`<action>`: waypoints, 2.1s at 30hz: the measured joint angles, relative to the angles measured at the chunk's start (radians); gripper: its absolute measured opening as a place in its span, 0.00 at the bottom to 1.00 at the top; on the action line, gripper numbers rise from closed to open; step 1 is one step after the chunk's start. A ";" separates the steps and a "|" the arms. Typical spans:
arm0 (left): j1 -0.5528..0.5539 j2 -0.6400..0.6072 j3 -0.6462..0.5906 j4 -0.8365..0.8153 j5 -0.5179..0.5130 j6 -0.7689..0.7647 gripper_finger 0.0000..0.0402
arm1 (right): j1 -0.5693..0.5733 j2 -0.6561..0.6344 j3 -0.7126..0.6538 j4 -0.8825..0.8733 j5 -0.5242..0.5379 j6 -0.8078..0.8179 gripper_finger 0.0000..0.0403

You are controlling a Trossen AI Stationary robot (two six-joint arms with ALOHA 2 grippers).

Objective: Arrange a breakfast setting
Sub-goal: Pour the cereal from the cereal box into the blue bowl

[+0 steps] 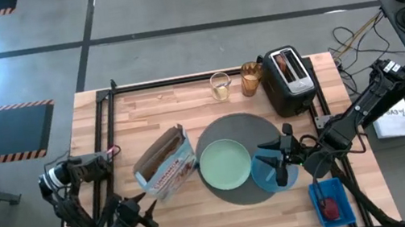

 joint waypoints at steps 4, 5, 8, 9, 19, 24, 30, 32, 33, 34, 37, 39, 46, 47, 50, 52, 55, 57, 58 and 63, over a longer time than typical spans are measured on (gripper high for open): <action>0.000 0.000 0.032 0.003 -0.001 -0.001 0.62 | 0.000 0.000 0.000 0.000 0.000 0.000 0.41; 0.000 0.000 0.040 0.001 0.001 -0.001 0.65 | 0.000 0.000 0.000 0.000 0.000 0.000 0.41; 0.000 0.001 0.045 -0.025 0.033 0.007 0.75 | 0.000 0.000 0.000 0.000 0.000 0.000 0.41; 0.000 0.003 0.044 -0.039 0.050 0.007 0.78 | 0.000 0.000 0.000 0.000 0.000 0.000 0.41; -0.007 0.018 -0.024 -0.011 0.020 -0.009 0.98 | 0.000 0.000 0.000 0.000 0.000 0.000 0.41; -0.031 0.017 -0.040 0.006 -0.031 -0.009 0.99 | 0.000 0.000 0.000 0.000 0.000 0.000 0.41; -0.027 0.018 -0.111 0.063 -0.058 -0.009 0.99 | 0.000 0.000 0.000 0.000 0.000 0.000 0.41; -0.023 0.018 -0.140 0.105 -0.081 -0.009 0.99 | 0.000 0.000 0.000 0.000 0.000 0.000 0.41; -0.022 0.018 -0.152 0.123 -0.090 -0.009 0.99 | 0.000 0.000 0.000 0.000 0.000 0.000 0.41; -0.020 0.018 -0.164 0.142 -0.094 -0.009 0.99 | 0.000 0.000 0.000 0.000 0.000 0.000 0.41; -0.015 0.018 -0.186 0.164 -0.105 -0.009 0.99 | 0.000 0.000 0.000 0.000 0.000 0.000 0.41; -0.012 0.018 -0.194 0.164 -0.121 -0.009 0.99 | 0.000 0.000 0.000 0.000 0.000 0.000 0.41; -0.009 0.019 -0.245 0.179 -0.184 -0.009 0.99 | 0.000 0.000 0.000 0.000 0.000 0.000 0.41; -0.009 0.021 -0.252 0.186 -0.194 -0.008 0.99 | 0.000 0.000 0.000 0.000 0.000 0.000 0.41; -0.008 0.024 -0.269 0.214 -0.203 -0.009 0.99 | 0.000 0.000 0.000 0.000 0.000 0.000 0.41; -0.007 0.026 -0.273 0.217 -0.204 -0.009 0.99 | 0.000 0.000 0.000 0.000 0.000 0.000 0.41; -0.003 0.026 -0.277 0.217 -0.200 -0.009 0.99 | 0.000 0.000 0.000 0.000 0.000 0.000 0.41; 0.001 0.026 -0.277 0.218 -0.190 -0.010 0.99 | 0.000 0.000 0.000 0.000 0.000 0.000 0.41; 0.004 0.026 -0.277 0.218 -0.183 -0.012 0.99 | 0.000 0.000 0.000 0.000 0.000 0.000 0.41; 0.010 0.026 -0.277 0.221 -0.175 -0.013 0.99 | 0.000 0.000 0.000 0.000 0.000 0.000 0.41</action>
